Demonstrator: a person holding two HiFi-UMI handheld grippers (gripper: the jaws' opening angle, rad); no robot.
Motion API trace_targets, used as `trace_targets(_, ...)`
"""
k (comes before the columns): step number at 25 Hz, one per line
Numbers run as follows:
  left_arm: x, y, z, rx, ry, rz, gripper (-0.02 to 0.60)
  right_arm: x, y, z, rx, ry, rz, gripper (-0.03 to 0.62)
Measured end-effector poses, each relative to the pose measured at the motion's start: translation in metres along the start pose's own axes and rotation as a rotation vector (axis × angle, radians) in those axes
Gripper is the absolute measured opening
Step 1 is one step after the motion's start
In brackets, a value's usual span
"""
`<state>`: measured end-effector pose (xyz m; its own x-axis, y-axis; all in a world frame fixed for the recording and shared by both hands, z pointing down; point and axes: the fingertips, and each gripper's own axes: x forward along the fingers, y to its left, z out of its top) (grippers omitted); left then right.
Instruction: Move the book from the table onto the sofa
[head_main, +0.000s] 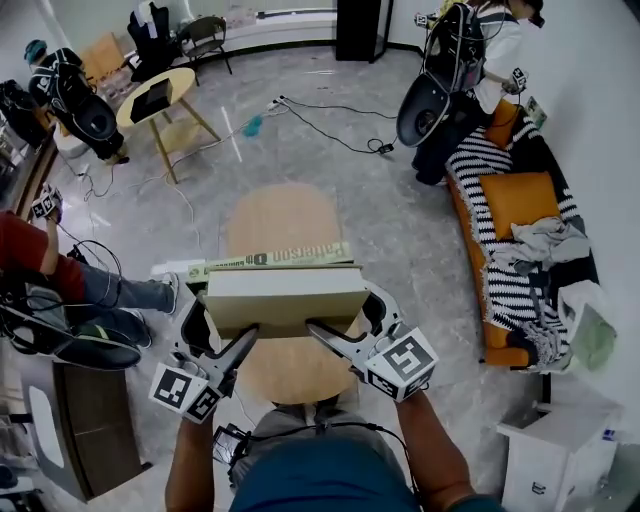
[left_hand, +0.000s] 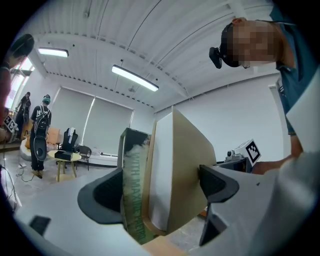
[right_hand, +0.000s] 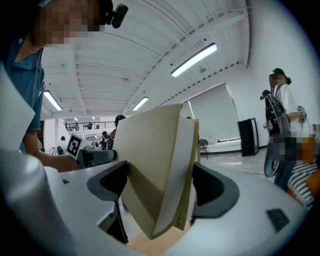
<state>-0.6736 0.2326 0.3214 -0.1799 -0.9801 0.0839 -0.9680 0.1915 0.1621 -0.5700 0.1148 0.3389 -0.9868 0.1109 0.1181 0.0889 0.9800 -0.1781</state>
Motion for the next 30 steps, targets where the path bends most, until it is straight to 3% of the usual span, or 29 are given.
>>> trace_targets(7, -0.008, -0.013, 0.03, 0.046, -0.049, -0.062, 0.474, -0.018, 0.016, 0.032, -0.055, -0.054, -0.057, 0.423)
trace_targets(15, -0.037, -0.02, 0.047, 0.048, -0.074, -0.155, 0.474, -0.036, 0.058, 0.048, -0.102, -0.073, -0.148, 0.423)
trace_targets(30, -0.068, -0.084, 0.058, 0.061, -0.108, -0.433, 0.474, -0.121, 0.122, 0.054, -0.137, -0.092, -0.424, 0.423)
